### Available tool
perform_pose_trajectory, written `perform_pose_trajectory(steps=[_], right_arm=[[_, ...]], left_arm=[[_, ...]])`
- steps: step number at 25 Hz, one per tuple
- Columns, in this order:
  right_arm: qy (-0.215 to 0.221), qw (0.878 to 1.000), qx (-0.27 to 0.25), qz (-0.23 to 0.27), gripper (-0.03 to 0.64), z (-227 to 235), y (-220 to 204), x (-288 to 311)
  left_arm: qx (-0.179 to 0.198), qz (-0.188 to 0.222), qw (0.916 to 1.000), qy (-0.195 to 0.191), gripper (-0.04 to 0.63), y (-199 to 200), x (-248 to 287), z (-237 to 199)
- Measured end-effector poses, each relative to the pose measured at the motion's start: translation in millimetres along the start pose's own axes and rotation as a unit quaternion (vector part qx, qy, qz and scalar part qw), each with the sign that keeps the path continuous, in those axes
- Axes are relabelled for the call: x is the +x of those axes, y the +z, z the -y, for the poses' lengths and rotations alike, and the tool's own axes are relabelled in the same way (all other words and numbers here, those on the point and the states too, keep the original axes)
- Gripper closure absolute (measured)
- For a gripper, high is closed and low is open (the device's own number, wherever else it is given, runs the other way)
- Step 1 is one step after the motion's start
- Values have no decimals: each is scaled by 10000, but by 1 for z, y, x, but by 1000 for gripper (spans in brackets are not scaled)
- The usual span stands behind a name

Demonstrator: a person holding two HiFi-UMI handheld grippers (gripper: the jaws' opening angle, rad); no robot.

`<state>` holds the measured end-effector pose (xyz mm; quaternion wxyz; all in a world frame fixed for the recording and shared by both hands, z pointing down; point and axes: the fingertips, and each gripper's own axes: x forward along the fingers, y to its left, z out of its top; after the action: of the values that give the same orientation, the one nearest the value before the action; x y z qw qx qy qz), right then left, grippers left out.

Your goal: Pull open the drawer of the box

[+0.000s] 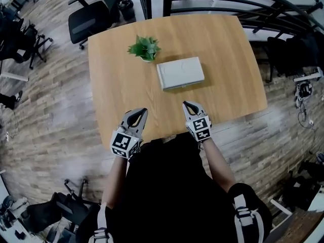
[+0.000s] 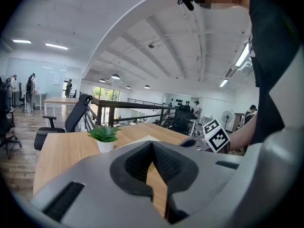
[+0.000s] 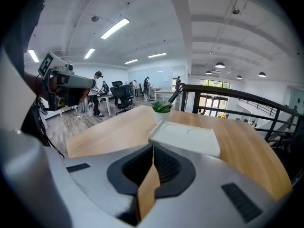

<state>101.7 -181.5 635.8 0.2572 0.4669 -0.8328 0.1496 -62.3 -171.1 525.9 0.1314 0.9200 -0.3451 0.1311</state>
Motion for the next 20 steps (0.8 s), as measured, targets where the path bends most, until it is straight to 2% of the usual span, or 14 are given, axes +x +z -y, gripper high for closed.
perform_pose_trajectory(steps=[8, 14, 20], right_arm=[[-114, 9992, -129, -351, 589, 17, -19, 26], [-96, 9983, -230, -525, 589, 28, -24, 46], [-81, 9978, -46, -649, 589, 38, -31, 63]], left_arm=[[3, -48, 9997, 249, 572, 2, 1, -2], [15, -123, 9995, 283, 572, 1, 4, 5], [38, -203, 9991, 380, 572, -1, 6, 4]])
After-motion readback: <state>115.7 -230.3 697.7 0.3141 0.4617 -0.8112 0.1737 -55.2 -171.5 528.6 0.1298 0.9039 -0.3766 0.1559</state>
